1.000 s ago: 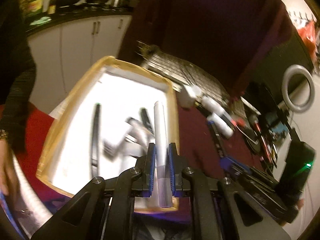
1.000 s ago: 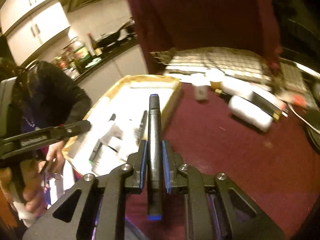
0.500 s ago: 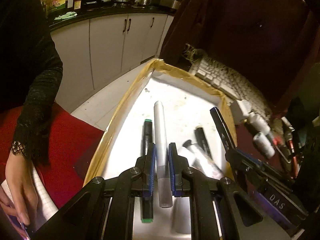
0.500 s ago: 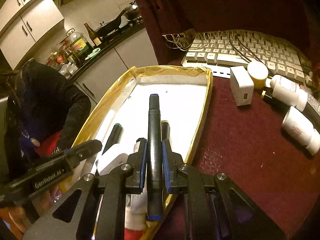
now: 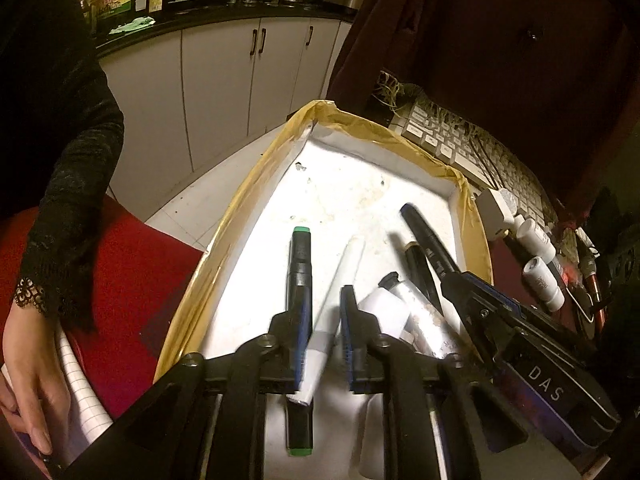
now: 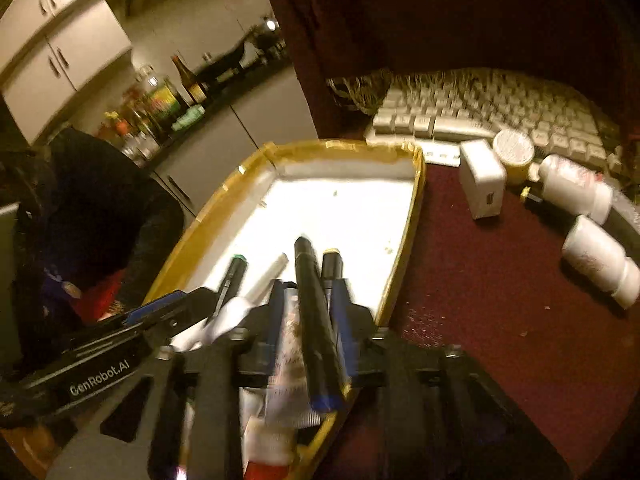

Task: Organize objects
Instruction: 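Carry the white pen into the tray with the left tool while the right tool releases the blue-capped marker there, then grasp the white bottle on the desk with the left tool and lift it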

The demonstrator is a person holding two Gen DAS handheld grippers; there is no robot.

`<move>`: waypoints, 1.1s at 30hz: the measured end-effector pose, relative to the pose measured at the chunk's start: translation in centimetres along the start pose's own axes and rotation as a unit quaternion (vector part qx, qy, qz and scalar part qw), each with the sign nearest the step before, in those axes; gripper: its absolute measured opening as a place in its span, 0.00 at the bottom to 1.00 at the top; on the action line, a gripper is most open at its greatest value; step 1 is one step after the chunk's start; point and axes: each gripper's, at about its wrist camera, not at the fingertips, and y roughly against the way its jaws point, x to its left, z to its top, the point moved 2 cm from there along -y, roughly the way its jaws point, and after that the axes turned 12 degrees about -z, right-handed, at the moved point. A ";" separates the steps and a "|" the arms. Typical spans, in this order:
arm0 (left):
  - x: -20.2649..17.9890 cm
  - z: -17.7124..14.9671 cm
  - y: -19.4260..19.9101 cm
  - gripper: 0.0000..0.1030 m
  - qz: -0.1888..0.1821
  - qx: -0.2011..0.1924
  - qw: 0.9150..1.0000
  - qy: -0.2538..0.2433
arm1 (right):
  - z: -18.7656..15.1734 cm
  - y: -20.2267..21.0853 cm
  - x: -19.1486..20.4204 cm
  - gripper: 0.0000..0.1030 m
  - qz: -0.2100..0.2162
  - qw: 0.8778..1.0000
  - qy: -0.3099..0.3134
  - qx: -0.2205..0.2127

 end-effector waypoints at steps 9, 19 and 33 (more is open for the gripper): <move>-4.0 -0.7 3.4 0.58 -0.058 -0.067 0.996 -0.029 | 0.4 6.2 -7.9 0.48 -0.079 0.995 0.017 -0.050; -9.9 -3.0 1.6 0.59 -0.126 -0.028 0.990 -0.064 | 2.5 2.3 -17.6 0.54 -0.178 0.983 -0.033 0.007; -12.8 -4.2 0.2 0.59 -0.133 -0.001 0.987 -0.091 | -0.8 6.7 -16.3 0.54 -0.137 0.989 -0.040 -0.036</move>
